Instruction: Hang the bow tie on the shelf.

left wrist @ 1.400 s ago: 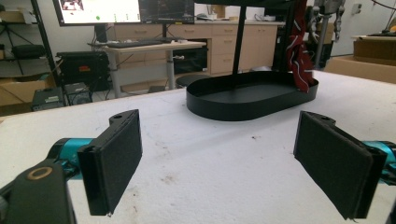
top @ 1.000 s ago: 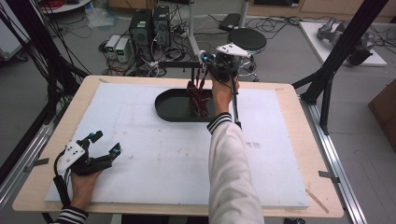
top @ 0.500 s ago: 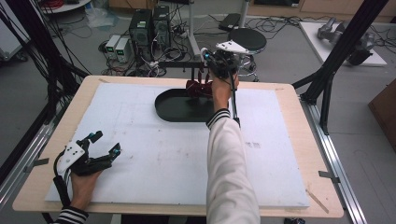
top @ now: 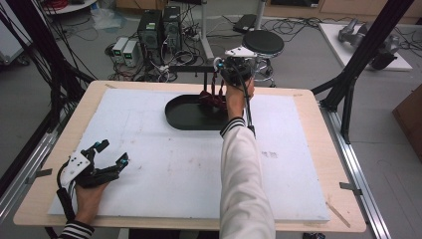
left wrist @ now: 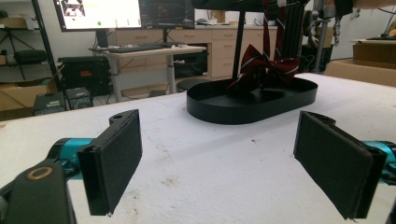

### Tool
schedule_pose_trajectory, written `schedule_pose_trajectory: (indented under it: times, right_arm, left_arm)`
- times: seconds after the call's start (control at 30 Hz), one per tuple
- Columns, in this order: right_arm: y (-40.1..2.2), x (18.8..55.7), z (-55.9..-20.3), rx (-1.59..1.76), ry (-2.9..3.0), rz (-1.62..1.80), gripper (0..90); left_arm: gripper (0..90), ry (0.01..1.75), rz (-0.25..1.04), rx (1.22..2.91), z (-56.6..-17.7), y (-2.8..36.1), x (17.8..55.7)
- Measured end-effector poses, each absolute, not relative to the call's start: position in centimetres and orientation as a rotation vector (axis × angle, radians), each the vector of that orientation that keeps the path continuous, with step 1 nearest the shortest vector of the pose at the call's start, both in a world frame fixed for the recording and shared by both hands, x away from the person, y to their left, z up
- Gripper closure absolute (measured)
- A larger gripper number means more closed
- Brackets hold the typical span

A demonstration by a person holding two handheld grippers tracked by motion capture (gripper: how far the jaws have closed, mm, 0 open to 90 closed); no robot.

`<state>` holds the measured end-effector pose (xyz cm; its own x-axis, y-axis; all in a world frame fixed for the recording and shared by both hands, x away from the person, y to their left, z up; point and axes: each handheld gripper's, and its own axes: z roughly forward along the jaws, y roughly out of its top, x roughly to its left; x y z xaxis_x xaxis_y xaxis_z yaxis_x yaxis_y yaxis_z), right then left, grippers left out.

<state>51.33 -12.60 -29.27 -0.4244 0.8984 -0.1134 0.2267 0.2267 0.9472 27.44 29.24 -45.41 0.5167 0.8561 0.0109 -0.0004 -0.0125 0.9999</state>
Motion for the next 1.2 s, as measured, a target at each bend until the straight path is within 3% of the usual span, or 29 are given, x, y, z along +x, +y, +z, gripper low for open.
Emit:
schedule_pose_trajectory:
  times: [0.37, 0.8, 1.2]
  right_arm:
    - [-12.6, 51.2, -29.8, 1.031, 1.848, 1.122, 72.9]
    - [-13.0, 50.5, -29.2, 0.939, 1.903, 0.947, 39.2]
    - [-13.5, 50.8, -29.6, 0.912, 1.892, 0.801, 22.4]
  left_arm:
    - [15.7, 0.795, 0.813, 1.435, -45.4, 29.2, 27.4]
    - [15.7, 0.800, 0.817, 1.439, -45.4, 29.1, 27.4]
    - [15.7, 0.800, 0.829, 1.446, -45.4, 29.0, 27.4]
